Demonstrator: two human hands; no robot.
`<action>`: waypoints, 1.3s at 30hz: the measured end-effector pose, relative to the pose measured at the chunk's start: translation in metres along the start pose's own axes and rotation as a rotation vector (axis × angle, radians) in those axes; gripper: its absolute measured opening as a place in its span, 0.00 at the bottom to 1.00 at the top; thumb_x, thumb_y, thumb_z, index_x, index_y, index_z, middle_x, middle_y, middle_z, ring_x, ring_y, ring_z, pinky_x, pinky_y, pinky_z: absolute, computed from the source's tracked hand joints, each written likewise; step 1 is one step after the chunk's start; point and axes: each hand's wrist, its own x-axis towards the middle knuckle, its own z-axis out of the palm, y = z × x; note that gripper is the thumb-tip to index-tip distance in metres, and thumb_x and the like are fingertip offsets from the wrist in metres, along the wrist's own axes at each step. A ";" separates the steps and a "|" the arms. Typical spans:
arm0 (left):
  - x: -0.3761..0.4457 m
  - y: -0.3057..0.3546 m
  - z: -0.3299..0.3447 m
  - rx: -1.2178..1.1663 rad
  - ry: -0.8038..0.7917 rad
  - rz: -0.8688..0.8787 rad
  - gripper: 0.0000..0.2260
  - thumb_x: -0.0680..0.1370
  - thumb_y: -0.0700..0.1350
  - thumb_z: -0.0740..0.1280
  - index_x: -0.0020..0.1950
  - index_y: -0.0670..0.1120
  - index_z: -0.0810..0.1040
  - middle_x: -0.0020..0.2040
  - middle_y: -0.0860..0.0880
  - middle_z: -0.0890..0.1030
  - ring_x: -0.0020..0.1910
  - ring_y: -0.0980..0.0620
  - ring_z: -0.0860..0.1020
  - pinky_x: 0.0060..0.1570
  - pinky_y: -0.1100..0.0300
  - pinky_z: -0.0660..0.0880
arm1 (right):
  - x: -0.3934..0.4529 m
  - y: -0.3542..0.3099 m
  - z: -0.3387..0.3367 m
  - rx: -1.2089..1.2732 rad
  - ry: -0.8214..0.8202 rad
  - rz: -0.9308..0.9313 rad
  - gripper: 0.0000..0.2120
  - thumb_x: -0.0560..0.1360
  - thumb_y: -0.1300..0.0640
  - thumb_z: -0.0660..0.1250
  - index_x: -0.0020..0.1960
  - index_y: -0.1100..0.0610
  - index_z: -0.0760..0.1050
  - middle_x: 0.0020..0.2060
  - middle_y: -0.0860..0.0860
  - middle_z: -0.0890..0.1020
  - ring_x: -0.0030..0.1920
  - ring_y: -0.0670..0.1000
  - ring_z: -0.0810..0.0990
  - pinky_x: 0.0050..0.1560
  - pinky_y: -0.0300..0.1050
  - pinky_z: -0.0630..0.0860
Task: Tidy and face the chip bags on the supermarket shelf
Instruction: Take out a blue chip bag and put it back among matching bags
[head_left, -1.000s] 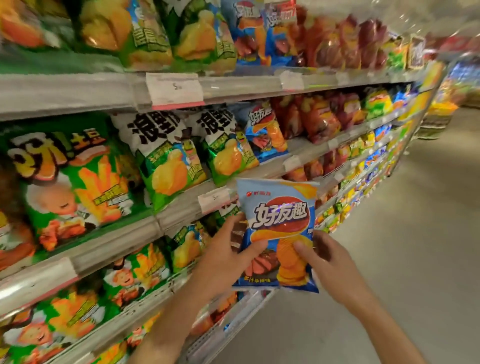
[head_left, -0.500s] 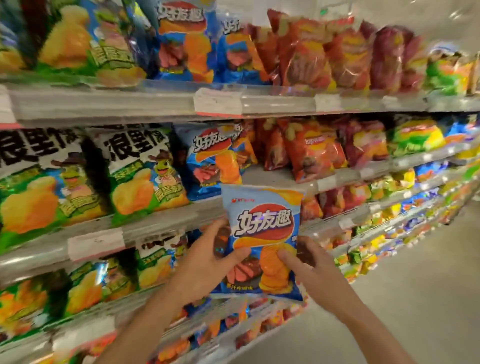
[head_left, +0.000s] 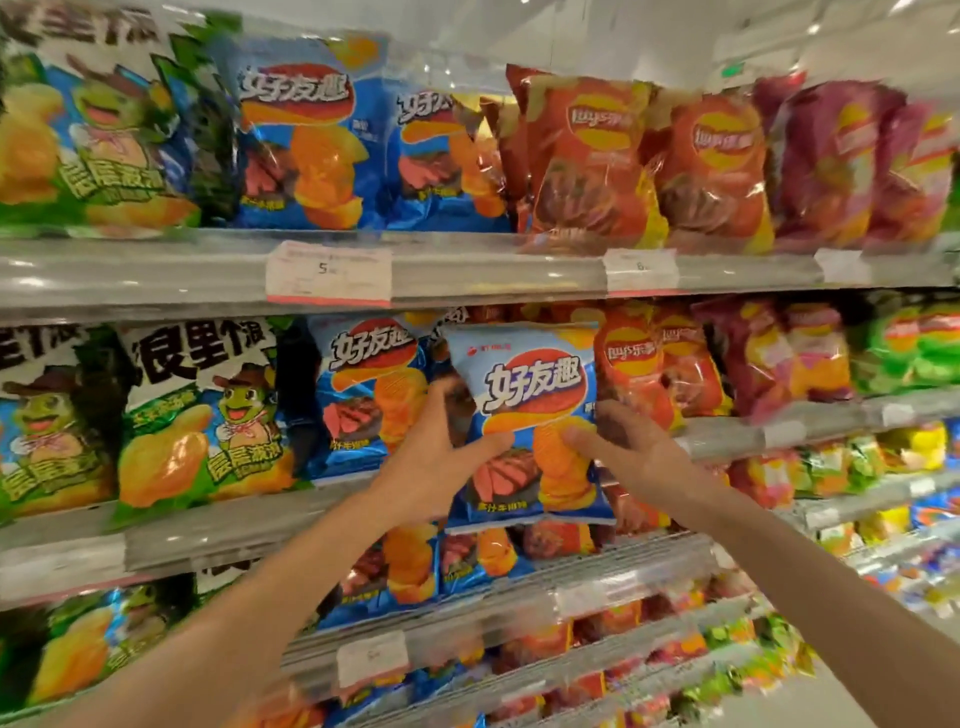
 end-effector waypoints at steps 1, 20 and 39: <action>0.009 -0.002 -0.001 0.004 -0.001 -0.002 0.29 0.73 0.58 0.73 0.67 0.67 0.59 0.61 0.66 0.73 0.56 0.66 0.76 0.48 0.67 0.75 | 0.011 0.001 -0.003 -0.022 -0.009 -0.006 0.16 0.75 0.40 0.69 0.58 0.47 0.77 0.49 0.41 0.86 0.50 0.43 0.85 0.47 0.38 0.81; 0.079 -0.006 0.022 0.267 0.277 -0.123 0.44 0.81 0.50 0.66 0.78 0.63 0.32 0.57 0.57 0.74 0.30 0.51 0.82 0.24 0.61 0.77 | 0.124 0.031 0.004 0.044 -0.064 -0.013 0.14 0.82 0.54 0.66 0.65 0.58 0.73 0.49 0.48 0.83 0.48 0.48 0.81 0.43 0.32 0.75; 0.082 -0.007 0.031 0.206 0.301 0.054 0.38 0.81 0.43 0.67 0.82 0.55 0.46 0.80 0.51 0.58 0.77 0.53 0.61 0.74 0.54 0.64 | 0.125 0.026 0.006 -0.289 -0.047 -0.265 0.37 0.82 0.61 0.63 0.82 0.45 0.47 0.80 0.49 0.57 0.71 0.47 0.68 0.65 0.39 0.69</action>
